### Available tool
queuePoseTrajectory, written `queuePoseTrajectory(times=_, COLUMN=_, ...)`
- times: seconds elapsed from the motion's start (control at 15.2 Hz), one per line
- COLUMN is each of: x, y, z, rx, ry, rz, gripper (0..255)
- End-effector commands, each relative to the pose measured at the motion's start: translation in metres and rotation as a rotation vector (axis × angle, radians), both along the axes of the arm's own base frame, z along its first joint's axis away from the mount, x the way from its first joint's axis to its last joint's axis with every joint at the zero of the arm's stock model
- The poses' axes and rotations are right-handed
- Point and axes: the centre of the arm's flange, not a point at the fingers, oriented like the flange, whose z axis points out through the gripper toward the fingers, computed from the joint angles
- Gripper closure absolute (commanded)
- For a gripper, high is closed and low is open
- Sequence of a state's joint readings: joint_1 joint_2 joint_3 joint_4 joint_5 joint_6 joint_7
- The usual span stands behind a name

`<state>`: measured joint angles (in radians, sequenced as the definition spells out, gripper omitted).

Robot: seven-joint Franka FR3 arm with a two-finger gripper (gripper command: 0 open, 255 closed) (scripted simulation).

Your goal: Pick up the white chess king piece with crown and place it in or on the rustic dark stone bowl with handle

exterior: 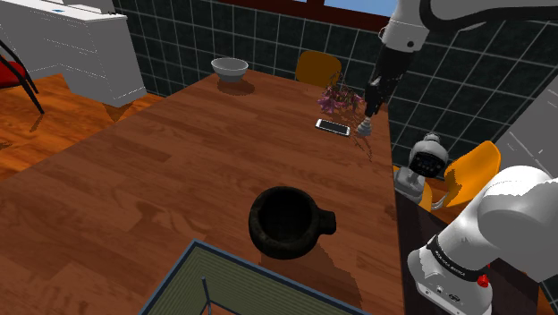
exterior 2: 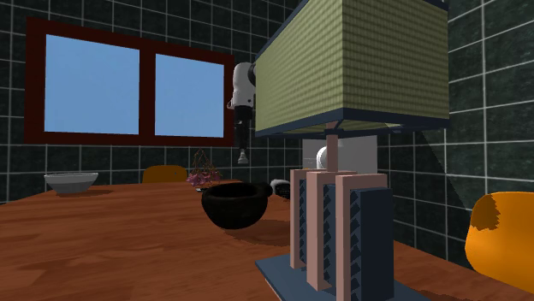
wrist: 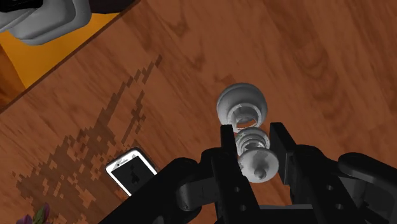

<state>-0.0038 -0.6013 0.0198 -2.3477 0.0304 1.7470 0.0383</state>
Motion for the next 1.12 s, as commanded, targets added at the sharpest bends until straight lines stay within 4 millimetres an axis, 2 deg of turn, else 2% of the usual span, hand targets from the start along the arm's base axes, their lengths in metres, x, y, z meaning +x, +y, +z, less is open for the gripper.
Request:
queuePoseTrajectory(times=0.0, x=0.000, y=0.000, z=0.011, rx=0.000, ry=0.000, rz=0.000, gripper=255)
queuePoseTrajectory(times=0.26, x=0.000, y=0.000, z=0.028, rx=0.000, ry=0.000, rz=0.000, gripper=255)
queuePoseTrajectory(times=1.06, x=-0.029, y=0.155, z=0.039, rx=0.000, ry=0.000, rz=0.000, gripper=255)
